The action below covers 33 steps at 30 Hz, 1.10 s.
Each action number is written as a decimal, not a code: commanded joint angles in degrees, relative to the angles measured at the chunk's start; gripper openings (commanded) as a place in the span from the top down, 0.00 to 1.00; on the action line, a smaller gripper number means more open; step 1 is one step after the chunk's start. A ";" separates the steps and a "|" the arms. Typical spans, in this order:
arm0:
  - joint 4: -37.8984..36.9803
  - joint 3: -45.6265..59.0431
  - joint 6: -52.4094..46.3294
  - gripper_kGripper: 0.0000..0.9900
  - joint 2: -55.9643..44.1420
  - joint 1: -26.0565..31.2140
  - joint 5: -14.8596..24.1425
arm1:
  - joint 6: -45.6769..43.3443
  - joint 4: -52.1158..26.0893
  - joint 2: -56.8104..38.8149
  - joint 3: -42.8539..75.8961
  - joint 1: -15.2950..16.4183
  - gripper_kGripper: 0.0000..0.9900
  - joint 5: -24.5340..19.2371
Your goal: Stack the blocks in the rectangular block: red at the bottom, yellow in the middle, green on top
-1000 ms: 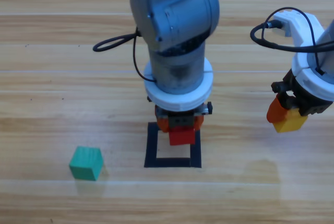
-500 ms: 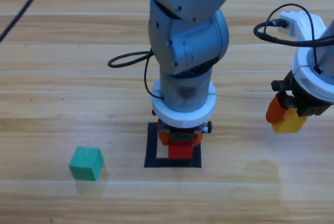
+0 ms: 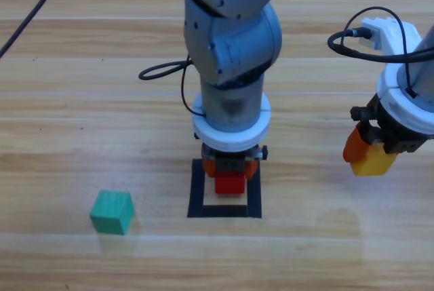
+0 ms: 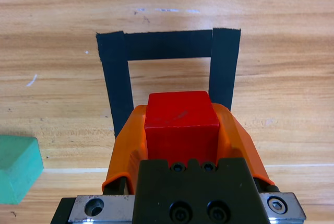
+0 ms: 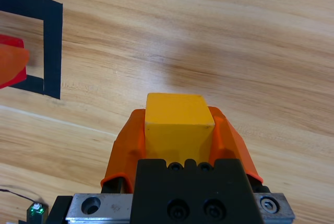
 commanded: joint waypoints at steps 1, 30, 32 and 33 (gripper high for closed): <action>-0.90 -0.25 0.69 0.99 2.74 1.91 -0.61 | -0.21 0.59 2.45 0.48 -1.54 1.00 0.80; -2.13 3.09 -2.04 0.99 2.39 0.24 -0.61 | -0.47 0.59 2.71 0.39 -1.54 1.00 0.88; -2.31 3.27 -2.21 0.99 2.39 -0.02 -0.61 | -0.47 0.59 2.80 0.30 -1.54 1.00 0.88; -2.31 3.35 -2.30 0.99 2.39 -0.11 -0.61 | -0.47 0.59 2.80 0.22 -1.54 1.00 0.88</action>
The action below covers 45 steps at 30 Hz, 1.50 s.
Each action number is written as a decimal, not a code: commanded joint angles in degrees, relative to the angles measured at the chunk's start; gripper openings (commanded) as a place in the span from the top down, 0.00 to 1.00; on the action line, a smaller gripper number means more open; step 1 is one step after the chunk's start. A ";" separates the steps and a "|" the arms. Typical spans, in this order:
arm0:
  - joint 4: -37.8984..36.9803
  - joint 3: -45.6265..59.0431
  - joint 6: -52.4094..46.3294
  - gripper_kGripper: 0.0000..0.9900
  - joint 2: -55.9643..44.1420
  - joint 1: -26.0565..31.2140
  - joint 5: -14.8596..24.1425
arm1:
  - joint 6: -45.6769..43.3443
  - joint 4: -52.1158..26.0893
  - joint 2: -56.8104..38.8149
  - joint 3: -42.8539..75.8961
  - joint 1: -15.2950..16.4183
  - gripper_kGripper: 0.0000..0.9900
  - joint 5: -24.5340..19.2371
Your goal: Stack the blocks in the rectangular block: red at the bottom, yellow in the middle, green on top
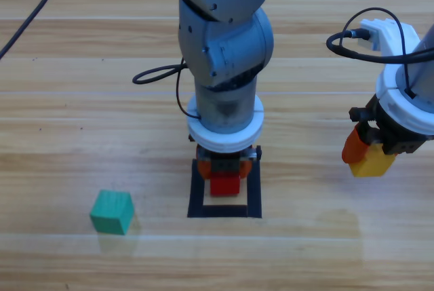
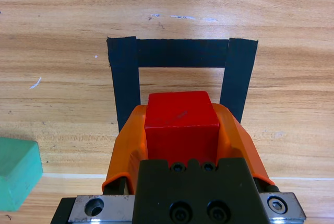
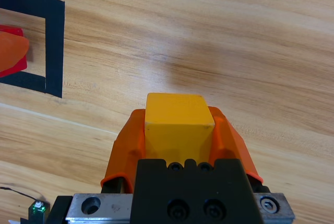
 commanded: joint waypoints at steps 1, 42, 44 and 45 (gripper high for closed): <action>-0.83 1.46 -0.66 0.99 2.30 -1.15 -0.55 | -0.38 0.59 2.72 0.19 -1.54 1.00 0.35; -2.68 2.25 0.04 0.96 4.06 -1.41 -0.55 | -1.17 0.67 2.72 0.19 -1.54 1.00 0.35; -2.68 2.16 0.04 0.86 3.80 -1.41 -0.55 | -1.17 0.67 2.63 0.10 -1.54 1.00 0.35; -2.68 1.98 -0.05 0.76 3.62 -1.41 -0.55 | -1.17 0.67 2.63 0.10 -1.54 1.00 0.35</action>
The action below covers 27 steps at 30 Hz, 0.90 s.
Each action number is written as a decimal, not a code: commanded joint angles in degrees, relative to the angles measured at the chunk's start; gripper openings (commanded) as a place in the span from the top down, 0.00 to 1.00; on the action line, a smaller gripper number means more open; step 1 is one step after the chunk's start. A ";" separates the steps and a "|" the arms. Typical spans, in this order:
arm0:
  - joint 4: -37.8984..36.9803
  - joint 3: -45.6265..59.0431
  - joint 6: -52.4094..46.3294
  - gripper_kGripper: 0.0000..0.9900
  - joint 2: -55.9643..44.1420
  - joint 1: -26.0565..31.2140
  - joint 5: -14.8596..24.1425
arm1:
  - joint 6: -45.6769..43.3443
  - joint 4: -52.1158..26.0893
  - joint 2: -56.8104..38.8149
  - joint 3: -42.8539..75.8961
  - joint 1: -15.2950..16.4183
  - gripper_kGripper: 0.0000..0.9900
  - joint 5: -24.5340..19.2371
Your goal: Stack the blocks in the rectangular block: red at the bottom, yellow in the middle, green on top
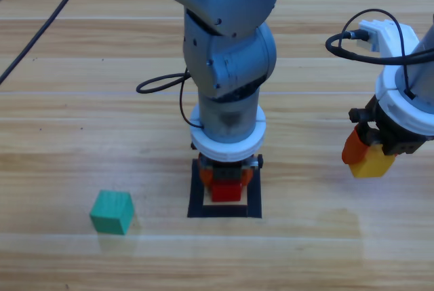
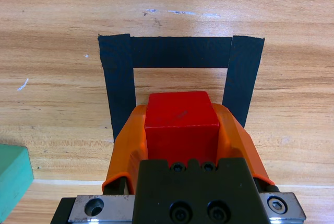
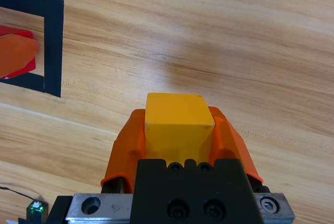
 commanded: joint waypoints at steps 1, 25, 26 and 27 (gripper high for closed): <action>-1.03 0.42 0.21 0.63 2.58 -1.13 -0.55 | -0.69 0.67 2.45 0.11 -1.54 1.00 0.35; 17.25 -13.29 0.82 0.05 -18.87 -0.60 6.75 | 6.25 8.75 2.54 -5.34 2.94 1.00 -3.87; 17.16 -10.47 0.65 0.05 -22.12 -0.60 7.45 | 6.95 10.07 2.71 -6.40 3.73 1.00 -4.14; 16.99 -7.40 0.38 0.05 -25.55 -0.60 8.15 | 7.74 11.13 2.98 -7.36 4.70 1.00 -4.66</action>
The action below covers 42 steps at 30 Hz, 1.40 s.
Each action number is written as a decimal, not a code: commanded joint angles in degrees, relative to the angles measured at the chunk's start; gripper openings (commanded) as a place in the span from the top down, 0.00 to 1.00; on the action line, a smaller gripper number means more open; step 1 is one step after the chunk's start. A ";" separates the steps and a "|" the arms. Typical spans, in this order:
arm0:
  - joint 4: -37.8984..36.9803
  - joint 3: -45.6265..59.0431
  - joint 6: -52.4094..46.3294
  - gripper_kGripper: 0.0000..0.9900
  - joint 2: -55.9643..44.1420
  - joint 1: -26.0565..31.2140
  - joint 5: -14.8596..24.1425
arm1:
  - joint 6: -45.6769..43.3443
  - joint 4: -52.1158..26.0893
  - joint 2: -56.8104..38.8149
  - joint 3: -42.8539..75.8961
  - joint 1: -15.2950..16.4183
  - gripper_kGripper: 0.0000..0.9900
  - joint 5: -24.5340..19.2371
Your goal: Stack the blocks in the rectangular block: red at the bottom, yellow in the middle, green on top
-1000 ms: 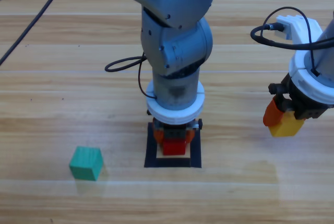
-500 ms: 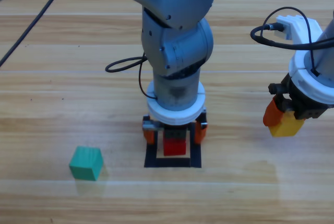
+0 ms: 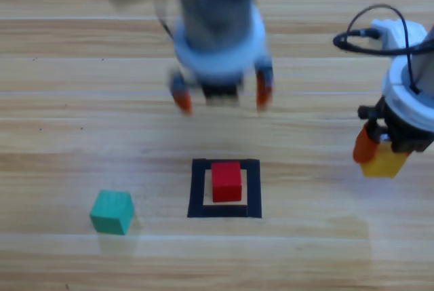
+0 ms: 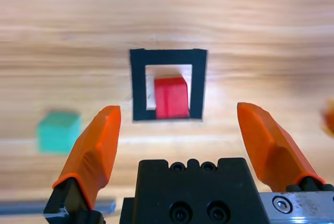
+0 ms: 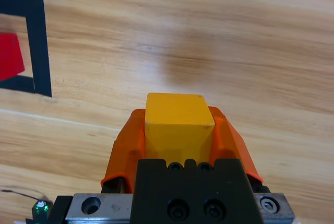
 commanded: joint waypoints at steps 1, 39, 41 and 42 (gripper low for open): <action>1.06 12.07 -0.09 0.05 -20.82 -0.31 3.69 | 4.06 7.35 3.49 -6.40 5.31 1.00 -3.57; -5.79 44.59 0.53 0.05 -43.76 -0.31 2.46 | 13.20 26.95 32.50 -51.66 17.09 1.00 -2.25; -6.23 45.03 0.53 0.05 -43.76 -0.31 2.28 | 13.20 26.95 33.29 -52.28 17.09 1.00 -2.25; -6.50 45.38 0.53 0.05 -43.76 -0.31 2.28 | 13.20 27.04 33.46 -52.45 17.09 1.00 -2.25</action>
